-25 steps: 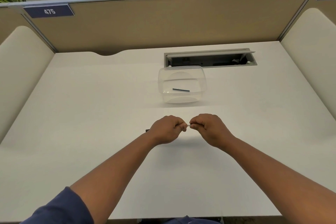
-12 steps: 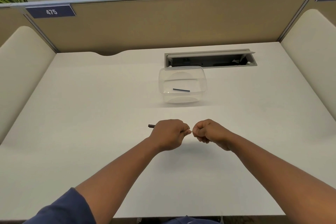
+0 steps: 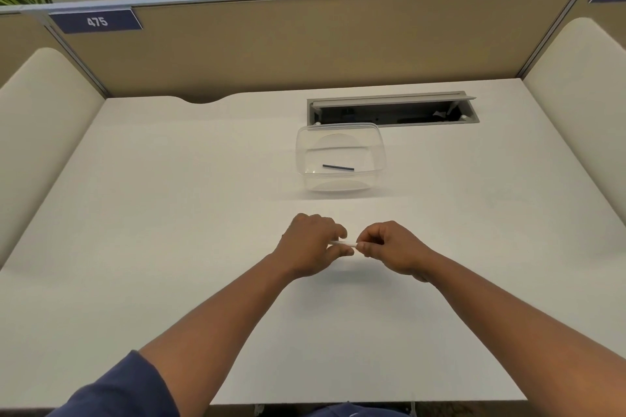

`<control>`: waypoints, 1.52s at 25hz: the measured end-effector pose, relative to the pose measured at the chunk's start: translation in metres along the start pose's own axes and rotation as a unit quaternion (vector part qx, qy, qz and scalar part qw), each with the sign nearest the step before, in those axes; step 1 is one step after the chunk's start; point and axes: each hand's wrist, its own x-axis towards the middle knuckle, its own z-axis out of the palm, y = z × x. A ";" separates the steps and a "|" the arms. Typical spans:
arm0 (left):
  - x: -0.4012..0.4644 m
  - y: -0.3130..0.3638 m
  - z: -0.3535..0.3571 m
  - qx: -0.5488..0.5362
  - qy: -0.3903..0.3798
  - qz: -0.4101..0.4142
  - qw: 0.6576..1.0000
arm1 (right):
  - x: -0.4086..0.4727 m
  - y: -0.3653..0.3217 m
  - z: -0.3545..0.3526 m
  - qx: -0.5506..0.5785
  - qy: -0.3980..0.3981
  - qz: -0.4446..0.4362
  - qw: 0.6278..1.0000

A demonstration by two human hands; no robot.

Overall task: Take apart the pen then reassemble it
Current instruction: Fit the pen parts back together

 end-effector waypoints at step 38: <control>-0.005 -0.062 0.050 -0.171 0.006 -0.170 0.970 | 0.050 0.074 0.000 -0.217 0.144 -0.055 0.964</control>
